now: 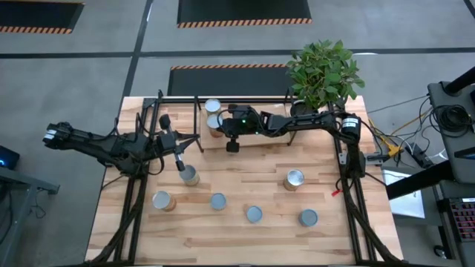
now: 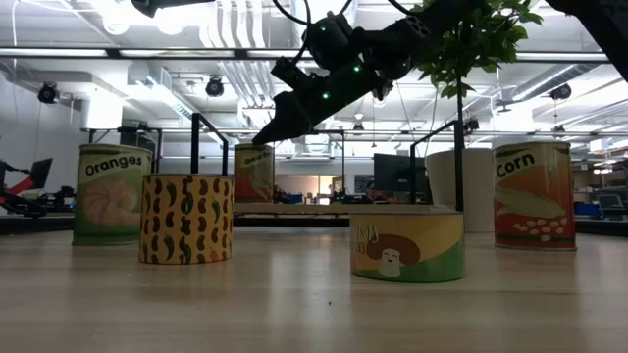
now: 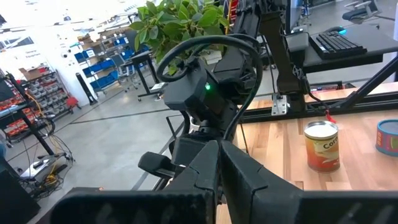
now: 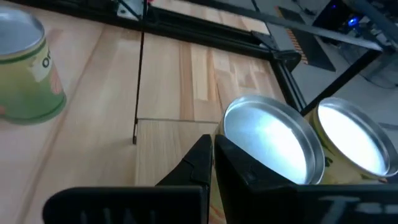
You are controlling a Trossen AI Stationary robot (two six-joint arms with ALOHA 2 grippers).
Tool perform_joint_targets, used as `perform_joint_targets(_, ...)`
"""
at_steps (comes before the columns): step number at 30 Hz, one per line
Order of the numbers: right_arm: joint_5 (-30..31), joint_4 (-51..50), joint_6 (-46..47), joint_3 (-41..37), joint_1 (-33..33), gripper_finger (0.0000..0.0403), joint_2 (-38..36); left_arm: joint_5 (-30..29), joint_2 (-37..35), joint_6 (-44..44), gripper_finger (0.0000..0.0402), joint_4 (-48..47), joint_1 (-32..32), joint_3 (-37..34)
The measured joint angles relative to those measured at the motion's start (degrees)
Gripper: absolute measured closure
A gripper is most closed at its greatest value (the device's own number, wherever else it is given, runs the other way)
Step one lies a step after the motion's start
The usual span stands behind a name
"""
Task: Pick and place cans onto a shelf
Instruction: Put the canned green beans on the shelf
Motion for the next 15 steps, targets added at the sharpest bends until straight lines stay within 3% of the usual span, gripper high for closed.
perform_joint_targets(9,0.21,-8.88,0.02,-0.02,-0.07,0.0394,-4.29,0.00,0.00,-0.02,0.0402,-0.02,0.00,0.00)
perform_joint_targets(15,5.06,-14.56,-0.18,-0.29,-1.82,0.0394,-4.81,0.00,0.09,-0.02,0.0402,0.00,0.02,0.00)
